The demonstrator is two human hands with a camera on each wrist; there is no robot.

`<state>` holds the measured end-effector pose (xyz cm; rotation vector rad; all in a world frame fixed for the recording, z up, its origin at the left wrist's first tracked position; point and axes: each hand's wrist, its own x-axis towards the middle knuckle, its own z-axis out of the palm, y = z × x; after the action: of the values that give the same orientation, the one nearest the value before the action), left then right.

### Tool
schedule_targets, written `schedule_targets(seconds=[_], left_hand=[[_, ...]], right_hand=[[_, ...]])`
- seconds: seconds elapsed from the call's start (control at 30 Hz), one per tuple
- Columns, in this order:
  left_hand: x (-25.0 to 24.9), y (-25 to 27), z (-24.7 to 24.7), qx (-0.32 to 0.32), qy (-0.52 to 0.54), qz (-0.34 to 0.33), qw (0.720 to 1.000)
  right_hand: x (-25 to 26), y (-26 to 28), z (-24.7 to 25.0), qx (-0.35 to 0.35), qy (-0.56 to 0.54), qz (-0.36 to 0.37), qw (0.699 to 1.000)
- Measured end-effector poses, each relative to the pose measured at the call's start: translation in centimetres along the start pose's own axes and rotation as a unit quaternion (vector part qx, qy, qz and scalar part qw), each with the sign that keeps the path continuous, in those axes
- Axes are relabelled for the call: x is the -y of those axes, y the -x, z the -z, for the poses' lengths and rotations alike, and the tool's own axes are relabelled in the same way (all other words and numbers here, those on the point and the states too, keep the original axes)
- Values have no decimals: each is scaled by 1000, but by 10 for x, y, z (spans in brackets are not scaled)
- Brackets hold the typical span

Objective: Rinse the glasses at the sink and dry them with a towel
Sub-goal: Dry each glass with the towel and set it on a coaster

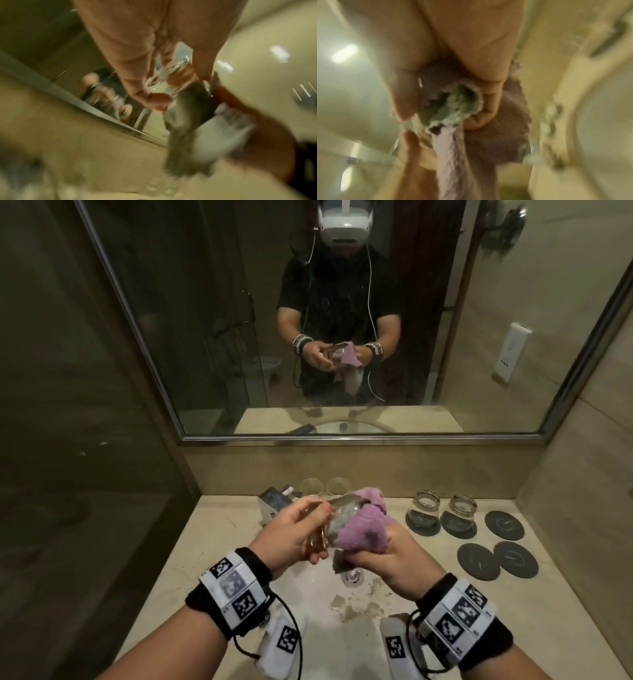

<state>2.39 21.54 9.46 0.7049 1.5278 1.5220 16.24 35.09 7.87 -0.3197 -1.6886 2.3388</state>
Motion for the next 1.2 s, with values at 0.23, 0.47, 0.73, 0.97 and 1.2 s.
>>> schedule_targets(seconds=[0.23,0.47,0.73,0.97,1.2], left_hand=[[5,0,8,-5,-265,-160,951],[3,6,18,-30,-210,-135,968],[2,14,34,-12,57,-7,998],[26,21,59,0,-222,-239,945],[22,18,48,-17,0,-52,998]], right_hand=[[-4,-1,-5,-38,-46,-5,998],[1,-6,-21,-57,-44,-19,997],[-4,-10,-49,-68,28,-11,997],[-9,-9,-66,-94,-82,-3,992],[-11,-1,-70,-80,-25,-23,996]])
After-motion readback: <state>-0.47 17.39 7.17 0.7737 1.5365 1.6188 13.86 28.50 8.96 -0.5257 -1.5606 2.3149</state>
